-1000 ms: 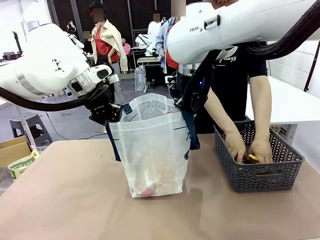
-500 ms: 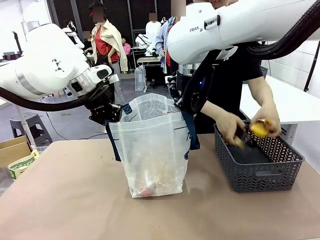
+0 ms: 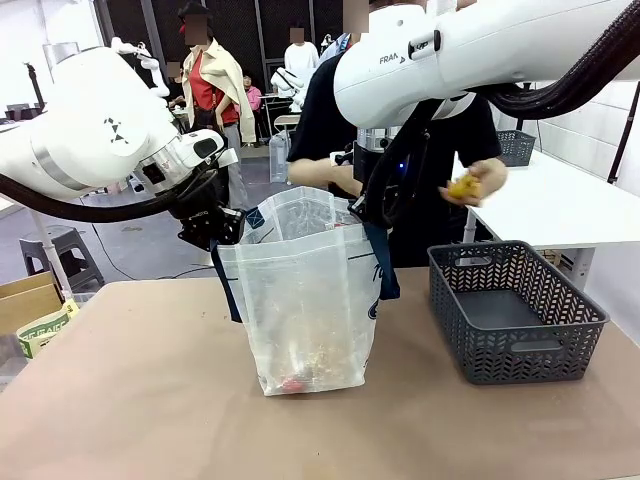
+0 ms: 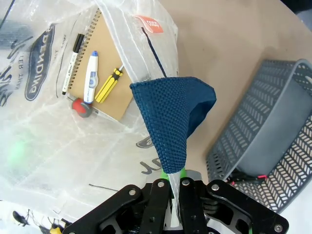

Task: Transfer purchased items from the store into the shopping bag.
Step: Move the Reusable shopping bag to the right side of the table.

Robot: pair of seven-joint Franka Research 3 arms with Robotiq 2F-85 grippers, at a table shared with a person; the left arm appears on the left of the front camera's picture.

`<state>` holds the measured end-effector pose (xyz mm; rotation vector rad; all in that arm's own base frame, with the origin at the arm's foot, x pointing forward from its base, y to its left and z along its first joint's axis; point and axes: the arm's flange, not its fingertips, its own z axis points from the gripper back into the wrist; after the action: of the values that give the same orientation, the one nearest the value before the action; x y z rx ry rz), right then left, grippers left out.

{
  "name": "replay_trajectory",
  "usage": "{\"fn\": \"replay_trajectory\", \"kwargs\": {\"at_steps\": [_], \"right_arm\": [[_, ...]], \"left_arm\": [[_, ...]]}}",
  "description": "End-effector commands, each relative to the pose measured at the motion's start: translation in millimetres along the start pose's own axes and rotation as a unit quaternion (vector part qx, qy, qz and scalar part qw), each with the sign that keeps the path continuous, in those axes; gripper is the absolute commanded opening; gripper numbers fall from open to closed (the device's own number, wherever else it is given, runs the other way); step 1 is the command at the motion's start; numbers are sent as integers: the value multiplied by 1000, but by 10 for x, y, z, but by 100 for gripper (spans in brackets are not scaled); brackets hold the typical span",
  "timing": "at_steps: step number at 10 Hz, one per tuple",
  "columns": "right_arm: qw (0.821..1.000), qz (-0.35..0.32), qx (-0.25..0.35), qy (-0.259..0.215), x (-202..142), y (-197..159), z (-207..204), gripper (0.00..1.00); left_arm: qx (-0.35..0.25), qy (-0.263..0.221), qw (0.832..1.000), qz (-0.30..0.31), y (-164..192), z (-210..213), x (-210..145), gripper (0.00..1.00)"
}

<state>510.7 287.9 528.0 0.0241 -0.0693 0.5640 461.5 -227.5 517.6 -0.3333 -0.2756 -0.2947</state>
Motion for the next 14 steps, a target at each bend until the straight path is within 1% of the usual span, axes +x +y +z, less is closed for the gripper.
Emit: {"fn": "replay_trajectory", "kwargs": {"at_steps": [1,14], "right_arm": [[1000,0,0,-1,1,-4,5,0],[1000,0,0,-1,1,-4,5,0]], "left_arm": [[0,1,1000,0,4,-7,-8,0],[0,1,1000,0,4,-7,-8,0]]}}
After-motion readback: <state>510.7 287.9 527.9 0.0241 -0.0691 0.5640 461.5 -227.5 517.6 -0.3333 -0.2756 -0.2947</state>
